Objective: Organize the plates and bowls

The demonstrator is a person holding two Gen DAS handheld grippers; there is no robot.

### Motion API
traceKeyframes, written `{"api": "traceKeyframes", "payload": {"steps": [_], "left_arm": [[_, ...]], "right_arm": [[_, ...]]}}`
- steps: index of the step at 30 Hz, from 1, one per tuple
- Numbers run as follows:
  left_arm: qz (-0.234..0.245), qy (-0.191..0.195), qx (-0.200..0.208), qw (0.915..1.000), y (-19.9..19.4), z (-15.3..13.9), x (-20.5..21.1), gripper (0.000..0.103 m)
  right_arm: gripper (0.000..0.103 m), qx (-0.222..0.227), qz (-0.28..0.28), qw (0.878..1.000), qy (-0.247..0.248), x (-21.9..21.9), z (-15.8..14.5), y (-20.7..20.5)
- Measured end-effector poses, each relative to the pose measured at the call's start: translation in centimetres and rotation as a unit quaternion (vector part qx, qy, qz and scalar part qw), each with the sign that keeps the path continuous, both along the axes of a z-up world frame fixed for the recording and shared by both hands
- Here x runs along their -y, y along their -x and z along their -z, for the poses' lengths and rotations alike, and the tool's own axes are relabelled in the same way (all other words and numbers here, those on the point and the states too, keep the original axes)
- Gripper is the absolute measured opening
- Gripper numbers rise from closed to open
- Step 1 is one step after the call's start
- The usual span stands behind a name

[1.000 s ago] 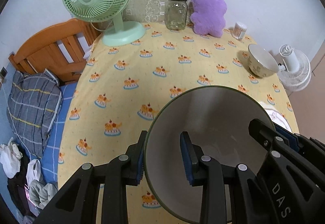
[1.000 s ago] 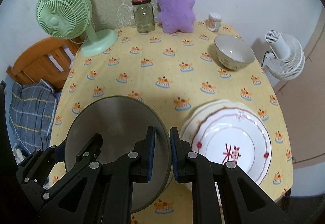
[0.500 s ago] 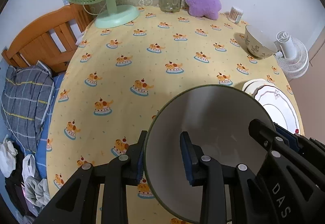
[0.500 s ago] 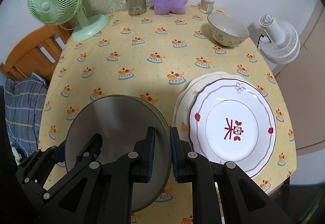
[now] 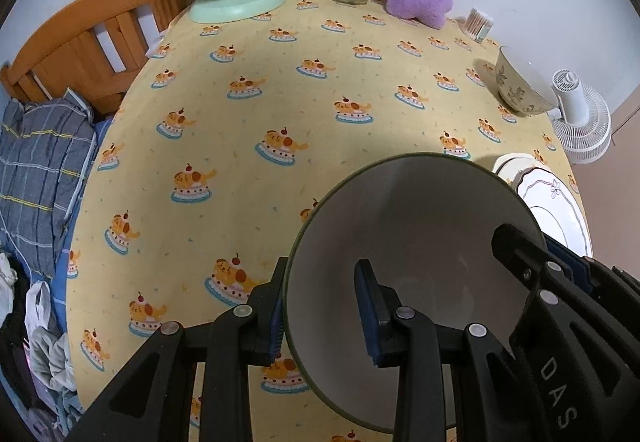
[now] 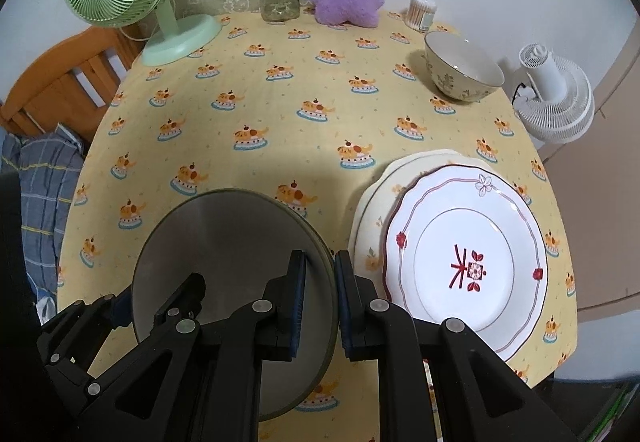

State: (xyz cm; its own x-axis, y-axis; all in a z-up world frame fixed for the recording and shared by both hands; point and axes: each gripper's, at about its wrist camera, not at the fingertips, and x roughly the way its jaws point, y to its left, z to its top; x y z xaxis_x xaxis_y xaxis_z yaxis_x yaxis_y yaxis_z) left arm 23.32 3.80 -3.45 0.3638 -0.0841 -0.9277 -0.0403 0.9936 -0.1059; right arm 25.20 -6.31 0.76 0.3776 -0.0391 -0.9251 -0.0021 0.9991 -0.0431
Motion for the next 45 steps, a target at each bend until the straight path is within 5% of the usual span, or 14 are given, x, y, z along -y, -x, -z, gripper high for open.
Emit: {"api": "traceKeyframes", "payload": {"steps": [13, 17, 21, 24, 45], "left_arm": [[0.031, -0.051, 0.019, 0.9981, -0.4, 0.4, 1.6, 0.032], [0.036, -0.047, 0.001, 0.9982, -0.4, 1.3, 1.8, 0.038], [0.044, -0.067, 0.008, 0.9968, -0.1, 1.2, 2.1, 0.043], [0.047, -0.069, 0.022, 0.9962, 0.3, 0.5, 2.2, 0.053], [0.06, -0.054, 0.102, 0.9915, 0.4, -7.4, 3.9, 0.065]], "right_arm": [[0.019, 0.041, 0.002, 0.999, -0.031, 1.5, 1.1, -0.2], [0.032, 0.001, 0.015, 0.997, -0.08, 2.2, 3.1, -0.5], [0.032, -0.003, 0.023, 0.995, -0.096, 2.5, 3.6, -0.1], [0.033, 0.0, 0.025, 0.994, -0.102, 2.4, 3.1, 0.3], [0.058, 0.049, 0.055, 0.993, -0.093, 5.9, -4.7, 0.6]]}}
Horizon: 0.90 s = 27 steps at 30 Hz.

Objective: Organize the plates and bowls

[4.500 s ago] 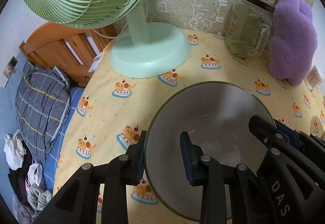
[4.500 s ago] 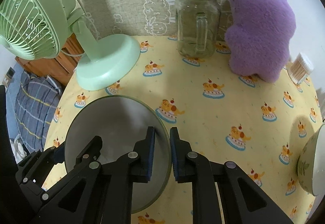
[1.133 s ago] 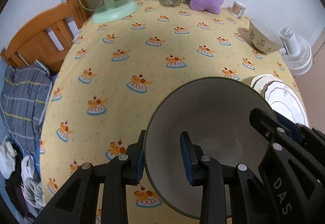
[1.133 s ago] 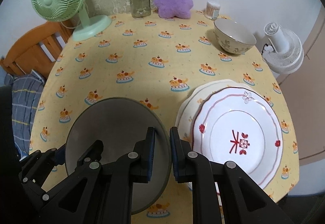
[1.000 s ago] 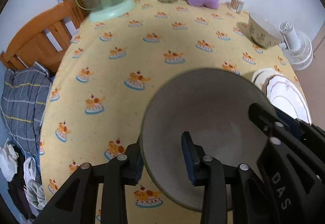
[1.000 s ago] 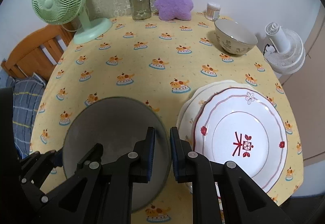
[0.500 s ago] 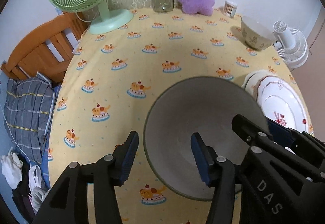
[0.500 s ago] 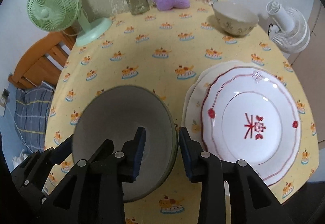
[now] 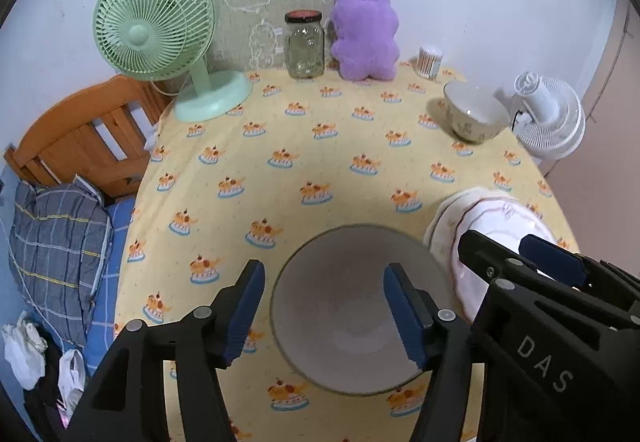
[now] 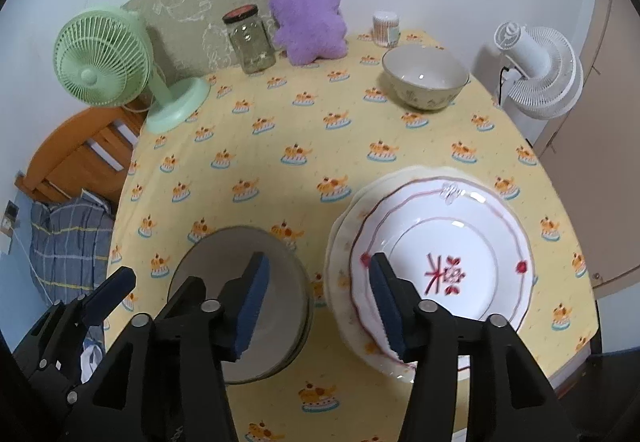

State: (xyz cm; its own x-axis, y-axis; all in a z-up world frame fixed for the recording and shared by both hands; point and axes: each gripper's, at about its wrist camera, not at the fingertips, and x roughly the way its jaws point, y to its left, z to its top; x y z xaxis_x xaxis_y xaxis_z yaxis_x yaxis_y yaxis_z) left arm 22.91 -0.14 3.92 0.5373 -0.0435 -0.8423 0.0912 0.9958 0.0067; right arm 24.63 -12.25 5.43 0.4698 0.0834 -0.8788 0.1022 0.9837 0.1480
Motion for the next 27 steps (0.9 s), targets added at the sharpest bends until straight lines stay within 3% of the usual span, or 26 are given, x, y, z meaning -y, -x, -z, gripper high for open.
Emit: {"api": "traceKeyframes", "payload": {"steps": [14, 20, 27], "left_arm": [[-0.051, -0.01, 0.008, 0.9986, -4.8, -1.7, 7.2, 0.066], [-0.083, -0.009, 0.01, 0.9964, -8.3, -0.8, 11.4, 0.066], [-0.105, -0.037, 0.028, 0.9934, -12.3, 0.1, 15.7, 0.066]], "right_arm": [[0.058, 0.008, -0.067, 0.997, 0.035, 6.7, -1.9, -6.2], [0.058, 0.015, -0.095, 0.994, 0.042, 10.2, -1.6, -10.0], [0.058, 0.021, -0.104, 0.993, 0.057, 13.9, -0.3, -14.8]]}}
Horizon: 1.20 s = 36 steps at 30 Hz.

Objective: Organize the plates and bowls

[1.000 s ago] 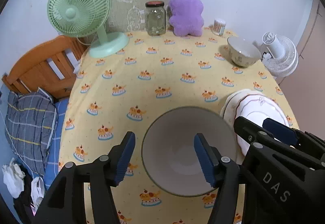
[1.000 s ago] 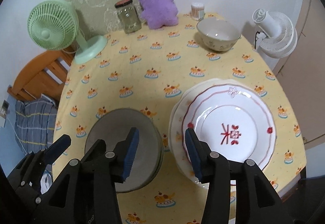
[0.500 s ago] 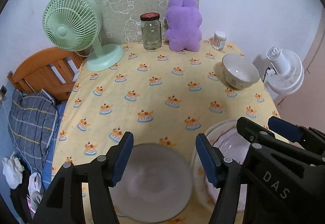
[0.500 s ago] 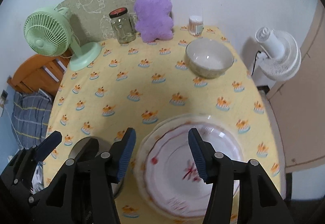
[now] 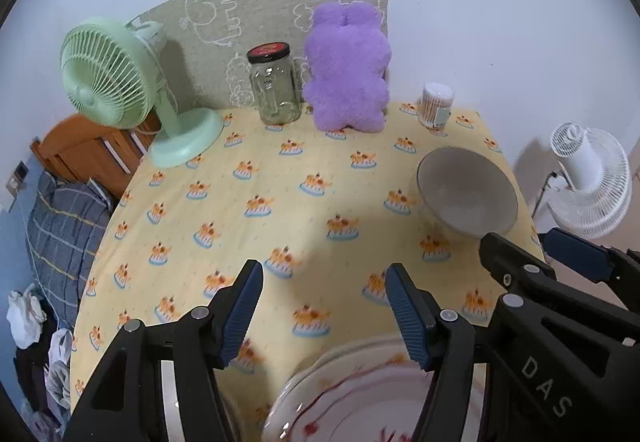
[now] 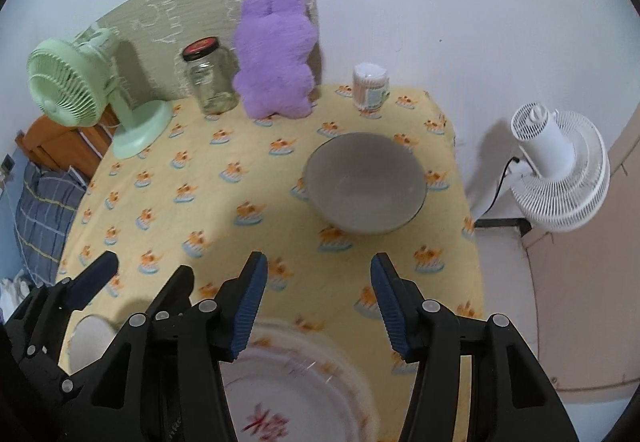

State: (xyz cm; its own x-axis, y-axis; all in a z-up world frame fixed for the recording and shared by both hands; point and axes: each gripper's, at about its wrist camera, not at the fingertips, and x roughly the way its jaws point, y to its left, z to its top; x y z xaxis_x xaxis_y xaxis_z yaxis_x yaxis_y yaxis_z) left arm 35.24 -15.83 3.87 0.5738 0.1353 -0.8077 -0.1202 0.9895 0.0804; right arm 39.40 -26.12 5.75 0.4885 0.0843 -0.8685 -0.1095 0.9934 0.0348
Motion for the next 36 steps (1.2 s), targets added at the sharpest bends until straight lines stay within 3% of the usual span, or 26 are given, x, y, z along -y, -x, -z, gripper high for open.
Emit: {"api": "traceKeyframes", "payload": {"steps": [11, 19, 25, 30, 32, 36], "left_arm": [[-0.01, -0.003, -0.007, 0.9999, -7.4, 2.5, 4.4, 0.064], [0.005, -0.005, -0.031, 0.9995, -11.7, 5.1, 5.9, 0.053], [0.013, -0.005, -0.055, 0.9984, -13.7, 7.8, 6.6, 0.042], [0.016, 0.005, -0.064, 0.9978, -14.7, 8.9, 6.9, 0.033], [0.016, 0.014, -0.064, 0.9977, -14.9, 9.0, 7.1, 0.029], [0.025, 0.023, -0.073, 0.9968, -15.5, 9.6, 7.4, 0.025]], "right_arm": [[0.058, 0.002, 0.03, 1.0, -0.006, 4.5, 2.3, -6.5], [0.057, -0.002, 0.063, 0.998, -0.005, 6.4, 5.1, -10.4], [0.049, -0.022, 0.075, 0.997, -0.004, 7.0, 7.6, -12.1], [0.038, -0.029, 0.084, 0.996, -0.007, 7.6, 8.8, -13.1], [0.027, -0.028, 0.087, 0.996, -0.009, 7.7, 8.9, -13.3], [0.022, -0.033, 0.086, 0.996, -0.019, 7.9, 9.4, -13.8]]}}
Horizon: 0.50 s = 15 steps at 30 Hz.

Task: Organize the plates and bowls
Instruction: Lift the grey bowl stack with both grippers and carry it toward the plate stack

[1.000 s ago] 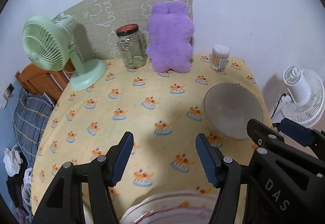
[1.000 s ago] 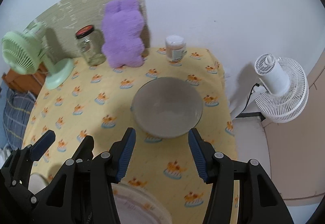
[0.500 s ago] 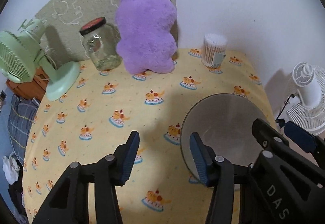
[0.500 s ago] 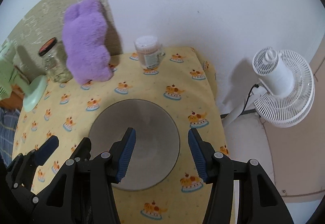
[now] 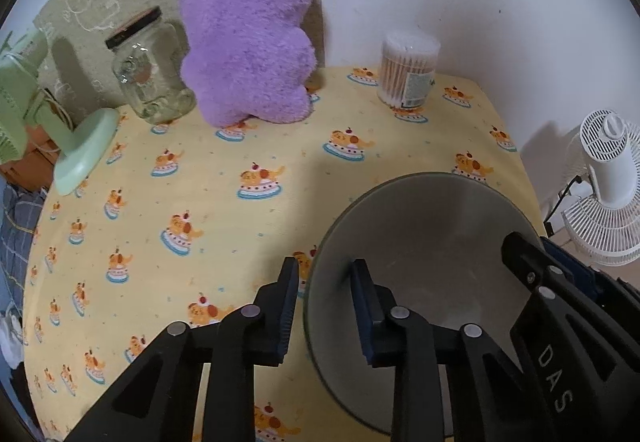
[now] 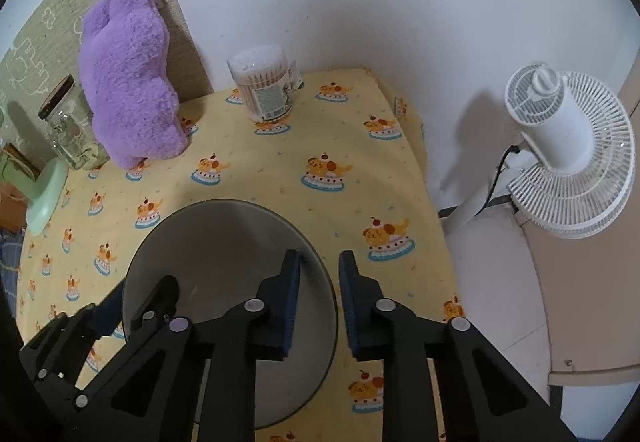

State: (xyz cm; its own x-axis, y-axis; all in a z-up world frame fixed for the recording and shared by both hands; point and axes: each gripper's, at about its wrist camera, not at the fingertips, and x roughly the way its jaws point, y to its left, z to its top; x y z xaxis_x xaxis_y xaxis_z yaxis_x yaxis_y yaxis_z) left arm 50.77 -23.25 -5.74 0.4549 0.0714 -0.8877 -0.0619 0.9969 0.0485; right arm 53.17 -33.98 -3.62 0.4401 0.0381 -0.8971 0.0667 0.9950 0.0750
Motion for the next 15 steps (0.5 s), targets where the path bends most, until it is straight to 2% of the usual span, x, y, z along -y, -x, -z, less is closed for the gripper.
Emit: {"api": "traceKeyframes", "payload": {"steps": [4, 15], "left_arm": [[0.002, 0.018, -0.01, 0.9998, -0.44, 0.65, 0.1, 0.023], [0.009, 0.018, -0.016, 0.9997, -0.73, 0.85, 0.37, 0.023]], "right_arm": [[0.022, 0.002, -0.008, 1.0, 0.01, -0.11, 0.14, -0.31], [0.024, -0.019, -0.006, 1.0, -0.004, 0.23, 0.62, -0.3]]}}
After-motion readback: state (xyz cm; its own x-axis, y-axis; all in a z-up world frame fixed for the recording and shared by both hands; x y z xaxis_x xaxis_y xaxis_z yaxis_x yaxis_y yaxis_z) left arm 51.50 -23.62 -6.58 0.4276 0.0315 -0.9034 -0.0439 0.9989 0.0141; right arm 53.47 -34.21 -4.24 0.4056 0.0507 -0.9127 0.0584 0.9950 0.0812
